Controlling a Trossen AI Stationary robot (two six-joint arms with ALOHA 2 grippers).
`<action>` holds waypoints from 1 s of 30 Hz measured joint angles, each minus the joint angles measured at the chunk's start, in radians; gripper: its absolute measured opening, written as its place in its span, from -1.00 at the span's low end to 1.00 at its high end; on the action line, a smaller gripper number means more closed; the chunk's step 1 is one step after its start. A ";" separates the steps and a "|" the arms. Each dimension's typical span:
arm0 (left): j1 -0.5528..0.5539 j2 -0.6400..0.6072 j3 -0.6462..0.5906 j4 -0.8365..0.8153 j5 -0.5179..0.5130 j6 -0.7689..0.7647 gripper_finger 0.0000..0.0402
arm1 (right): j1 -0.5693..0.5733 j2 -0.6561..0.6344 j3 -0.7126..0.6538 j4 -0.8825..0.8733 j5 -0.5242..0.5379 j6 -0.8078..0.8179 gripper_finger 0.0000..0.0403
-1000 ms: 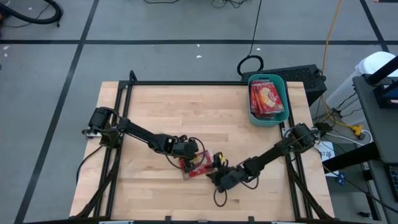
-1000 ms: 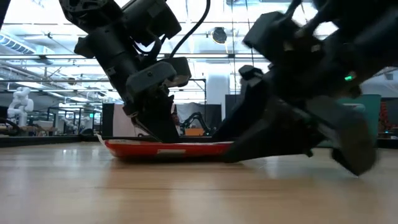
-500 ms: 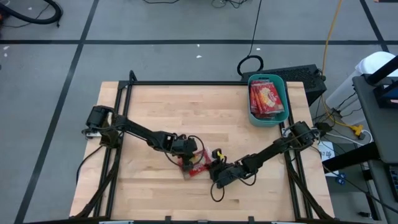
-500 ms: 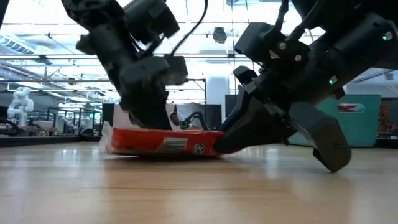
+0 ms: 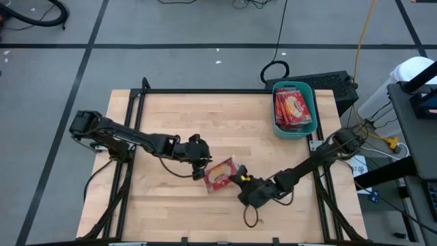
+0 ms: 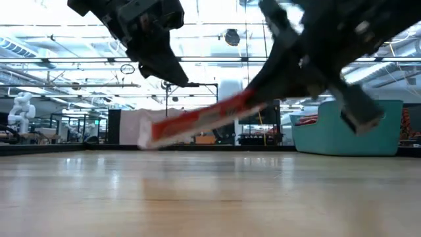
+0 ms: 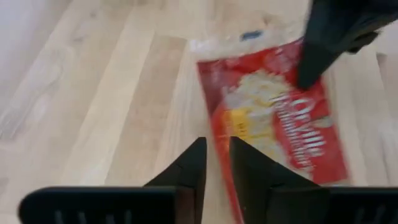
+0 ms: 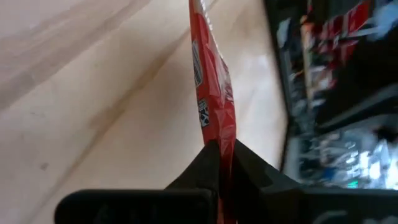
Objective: Sort popcorn bags into baskets
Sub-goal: Put the red popcorn bag into the green bin
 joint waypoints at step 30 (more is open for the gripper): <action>0.055 -0.016 -0.176 0.563 0.391 -0.033 0.05 | 0.064 -0.232 0.000 -0.045 0.122 -0.705 -0.97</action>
